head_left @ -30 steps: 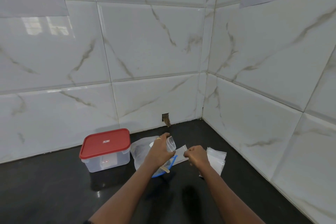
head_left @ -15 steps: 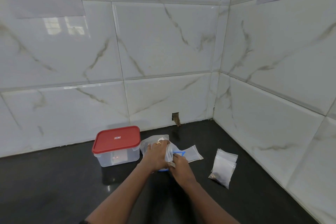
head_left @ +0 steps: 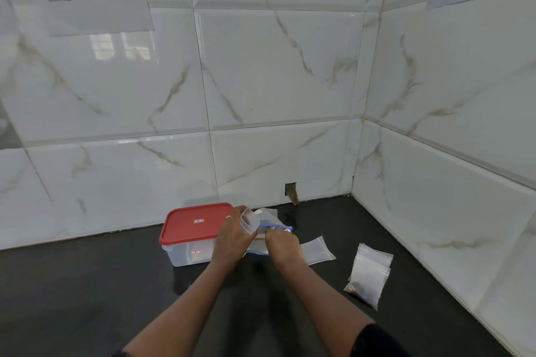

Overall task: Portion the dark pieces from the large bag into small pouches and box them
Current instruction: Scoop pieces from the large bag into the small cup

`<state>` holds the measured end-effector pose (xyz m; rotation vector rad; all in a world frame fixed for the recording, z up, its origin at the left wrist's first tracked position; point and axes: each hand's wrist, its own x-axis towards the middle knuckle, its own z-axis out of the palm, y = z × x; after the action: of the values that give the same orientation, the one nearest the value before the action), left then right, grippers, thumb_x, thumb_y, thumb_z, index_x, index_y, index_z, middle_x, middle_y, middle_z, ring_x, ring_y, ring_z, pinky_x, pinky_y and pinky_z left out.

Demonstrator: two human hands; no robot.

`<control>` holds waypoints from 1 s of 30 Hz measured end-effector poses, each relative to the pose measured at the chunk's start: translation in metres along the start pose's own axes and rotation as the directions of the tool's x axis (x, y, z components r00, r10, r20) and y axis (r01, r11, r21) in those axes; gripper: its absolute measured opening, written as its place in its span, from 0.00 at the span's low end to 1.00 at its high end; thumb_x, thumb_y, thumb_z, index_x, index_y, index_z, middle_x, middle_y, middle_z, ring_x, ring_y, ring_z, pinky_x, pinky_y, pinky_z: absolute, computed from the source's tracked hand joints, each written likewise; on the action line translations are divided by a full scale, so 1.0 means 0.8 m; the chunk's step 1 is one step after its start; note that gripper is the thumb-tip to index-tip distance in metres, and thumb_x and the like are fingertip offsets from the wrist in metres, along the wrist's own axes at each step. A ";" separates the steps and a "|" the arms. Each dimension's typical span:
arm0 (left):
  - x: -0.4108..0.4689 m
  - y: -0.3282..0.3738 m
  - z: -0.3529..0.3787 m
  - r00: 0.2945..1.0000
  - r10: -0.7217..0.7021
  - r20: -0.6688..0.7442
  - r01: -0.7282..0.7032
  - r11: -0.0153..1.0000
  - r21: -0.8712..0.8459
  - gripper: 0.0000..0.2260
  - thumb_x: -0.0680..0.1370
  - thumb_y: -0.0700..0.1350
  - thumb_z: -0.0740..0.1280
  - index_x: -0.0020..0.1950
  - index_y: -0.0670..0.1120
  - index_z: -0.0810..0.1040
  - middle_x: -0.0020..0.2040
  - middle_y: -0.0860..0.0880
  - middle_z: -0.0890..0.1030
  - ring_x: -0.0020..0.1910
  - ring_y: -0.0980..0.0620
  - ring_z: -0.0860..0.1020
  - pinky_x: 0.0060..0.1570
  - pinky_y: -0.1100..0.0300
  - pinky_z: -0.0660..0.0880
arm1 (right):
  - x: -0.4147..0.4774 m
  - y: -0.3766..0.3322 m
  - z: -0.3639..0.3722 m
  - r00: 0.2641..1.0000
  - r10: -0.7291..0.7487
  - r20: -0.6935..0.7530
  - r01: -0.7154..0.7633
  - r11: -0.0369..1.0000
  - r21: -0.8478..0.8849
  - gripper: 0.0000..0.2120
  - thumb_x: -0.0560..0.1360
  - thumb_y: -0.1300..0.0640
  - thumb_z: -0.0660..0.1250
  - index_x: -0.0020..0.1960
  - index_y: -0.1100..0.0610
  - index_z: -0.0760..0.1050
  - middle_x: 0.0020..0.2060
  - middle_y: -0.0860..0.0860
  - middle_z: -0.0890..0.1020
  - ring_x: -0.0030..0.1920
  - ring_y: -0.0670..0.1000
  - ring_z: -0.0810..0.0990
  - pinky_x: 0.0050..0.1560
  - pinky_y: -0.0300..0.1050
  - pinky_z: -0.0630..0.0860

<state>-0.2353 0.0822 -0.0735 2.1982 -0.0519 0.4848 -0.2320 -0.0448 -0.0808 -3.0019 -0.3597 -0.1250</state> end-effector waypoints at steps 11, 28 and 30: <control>-0.001 0.005 -0.006 0.970 -0.089 -0.226 0.052 0.985 -0.166 0.14 0.73 0.42 0.70 0.57 0.48 0.73 0.44 0.53 0.76 0.47 0.49 0.76 0.47 0.57 0.73 | 0.012 0.009 -0.032 0.990 0.018 -0.140 -0.008 0.997 0.075 0.15 0.80 0.68 0.52 0.64 0.63 0.70 0.61 0.59 0.75 0.58 0.58 0.77 0.54 0.48 0.74; -0.016 0.001 0.020 0.988 -0.064 -0.137 0.044 0.988 -0.149 0.14 0.74 0.42 0.69 0.58 0.47 0.74 0.48 0.52 0.78 0.47 0.50 0.76 0.45 0.62 0.70 | -0.018 0.005 0.012 0.992 0.115 0.046 -0.121 0.975 0.184 0.13 0.80 0.64 0.57 0.63 0.63 0.72 0.60 0.60 0.77 0.59 0.57 0.77 0.57 0.47 0.74; -0.012 0.000 0.022 0.993 -0.039 -0.112 0.022 0.989 -0.148 0.14 0.74 0.42 0.69 0.59 0.47 0.74 0.49 0.51 0.78 0.47 0.50 0.76 0.47 0.60 0.72 | -0.016 0.001 0.014 0.991 0.104 0.088 -0.119 0.975 0.188 0.14 0.80 0.65 0.56 0.64 0.63 0.72 0.60 0.60 0.77 0.60 0.57 0.77 0.58 0.47 0.74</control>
<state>-0.2387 0.0678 -0.0869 2.0211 0.0078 0.5718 -0.2436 -0.0469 -0.0936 -2.8316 -0.1960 0.0345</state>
